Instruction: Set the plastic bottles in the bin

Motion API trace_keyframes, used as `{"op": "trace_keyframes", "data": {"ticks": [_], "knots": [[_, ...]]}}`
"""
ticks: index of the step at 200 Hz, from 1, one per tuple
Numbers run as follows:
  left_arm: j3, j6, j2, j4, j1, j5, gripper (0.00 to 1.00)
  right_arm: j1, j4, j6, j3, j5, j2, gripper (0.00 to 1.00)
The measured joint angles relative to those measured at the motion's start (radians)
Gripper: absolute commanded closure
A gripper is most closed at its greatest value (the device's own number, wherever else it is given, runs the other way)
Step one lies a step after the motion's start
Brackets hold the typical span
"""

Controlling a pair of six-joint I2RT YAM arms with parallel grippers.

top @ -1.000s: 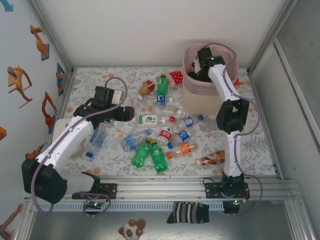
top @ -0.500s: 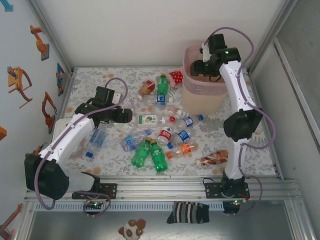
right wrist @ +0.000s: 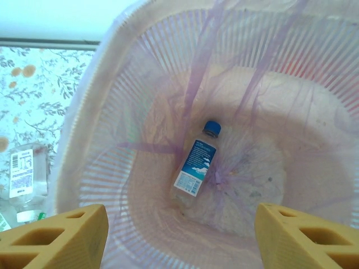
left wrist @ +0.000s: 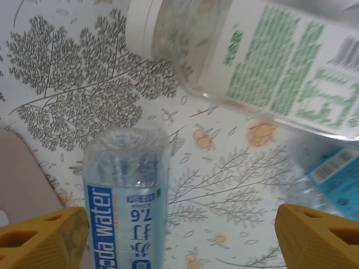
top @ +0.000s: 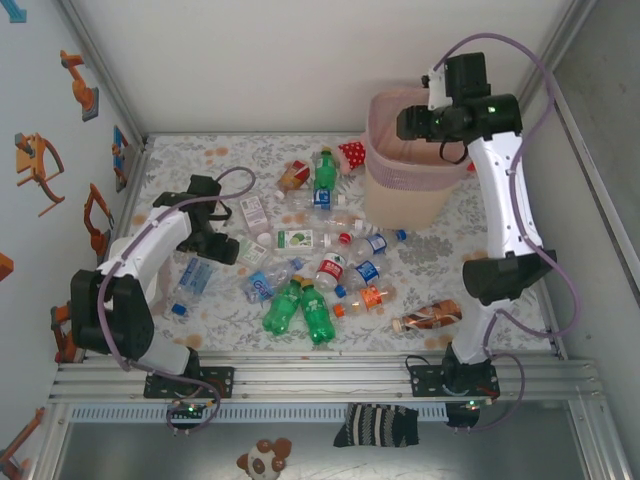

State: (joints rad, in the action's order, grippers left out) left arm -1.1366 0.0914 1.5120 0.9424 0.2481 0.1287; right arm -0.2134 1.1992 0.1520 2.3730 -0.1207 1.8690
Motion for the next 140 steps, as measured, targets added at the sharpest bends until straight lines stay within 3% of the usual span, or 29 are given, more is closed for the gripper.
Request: {"op": "trace_keyframes", "data": {"ticks": [66,140], "knots": [[0.018,0.055,0.080,-0.003,-0.109,0.020,0.15,0.000,-0.006,0.000,-0.085,-0.001,-0.084,0.32],[0.006,0.076,0.236,-0.011,-0.134,-0.019,0.29,0.000,-0.019,0.000,-0.160,-0.001,-0.098,0.32]]}}
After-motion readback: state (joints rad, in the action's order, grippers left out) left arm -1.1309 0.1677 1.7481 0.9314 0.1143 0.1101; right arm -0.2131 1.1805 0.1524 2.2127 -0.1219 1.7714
